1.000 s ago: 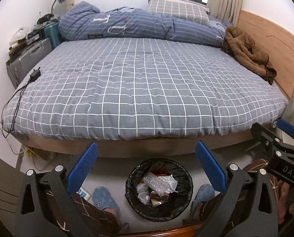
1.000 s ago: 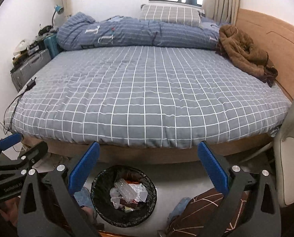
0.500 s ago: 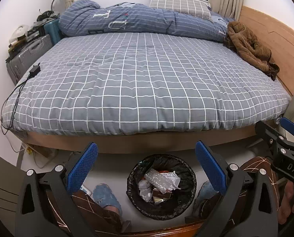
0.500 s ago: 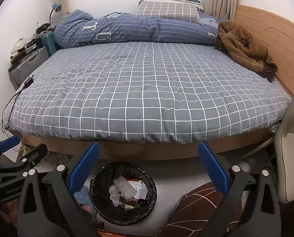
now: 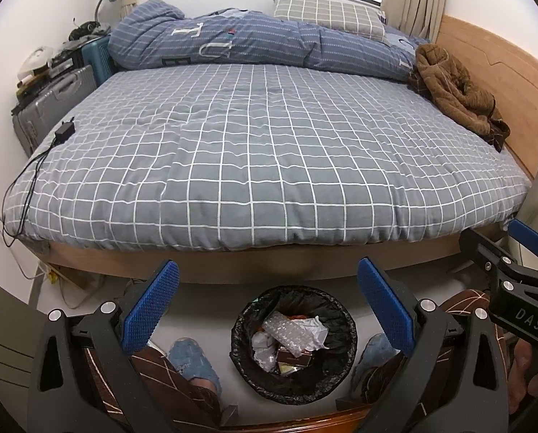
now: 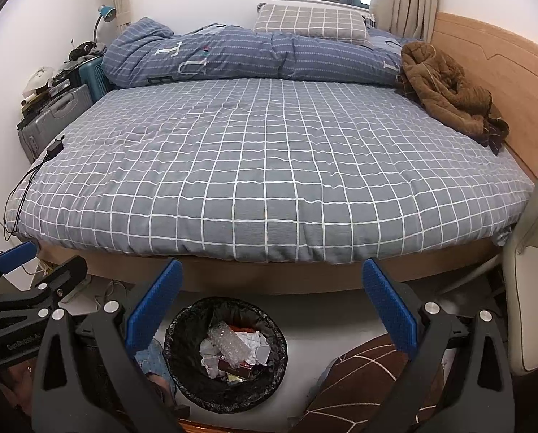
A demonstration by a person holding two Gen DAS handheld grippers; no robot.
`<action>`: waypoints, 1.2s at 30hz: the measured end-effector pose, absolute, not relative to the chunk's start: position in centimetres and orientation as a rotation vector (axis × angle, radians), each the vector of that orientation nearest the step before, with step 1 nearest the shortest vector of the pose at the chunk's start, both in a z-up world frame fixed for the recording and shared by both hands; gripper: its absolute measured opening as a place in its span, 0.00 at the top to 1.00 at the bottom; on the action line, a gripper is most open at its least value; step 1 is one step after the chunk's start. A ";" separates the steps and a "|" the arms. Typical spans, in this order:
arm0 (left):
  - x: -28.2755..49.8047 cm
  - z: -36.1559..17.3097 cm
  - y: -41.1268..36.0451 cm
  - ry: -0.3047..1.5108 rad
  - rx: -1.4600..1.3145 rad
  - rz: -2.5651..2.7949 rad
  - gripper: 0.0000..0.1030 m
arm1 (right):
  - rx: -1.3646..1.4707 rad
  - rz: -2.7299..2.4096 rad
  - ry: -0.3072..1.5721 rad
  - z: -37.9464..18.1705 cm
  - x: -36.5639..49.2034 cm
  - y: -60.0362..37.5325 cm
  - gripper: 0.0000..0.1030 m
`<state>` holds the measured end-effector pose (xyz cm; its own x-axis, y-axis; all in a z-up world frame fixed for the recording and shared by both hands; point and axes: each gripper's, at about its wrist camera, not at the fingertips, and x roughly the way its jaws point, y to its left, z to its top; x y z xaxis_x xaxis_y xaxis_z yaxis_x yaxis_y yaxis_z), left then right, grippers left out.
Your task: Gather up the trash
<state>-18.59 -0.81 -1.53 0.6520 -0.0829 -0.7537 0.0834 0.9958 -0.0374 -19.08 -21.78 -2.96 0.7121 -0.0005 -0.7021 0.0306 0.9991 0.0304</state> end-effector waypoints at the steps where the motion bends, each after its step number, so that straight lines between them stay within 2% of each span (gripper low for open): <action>1: -18.6 -1.5 -0.8 0.855 -0.001 -0.094 0.06 | 0.040 -0.018 0.778 -2.9 -19.1 -21.8 0.07; 36: -18.3 -2.1 -0.6 0.857 0.033 -0.069 0.06 | 0.033 -0.026 0.781 -3.0 -18.9 -21.1 0.07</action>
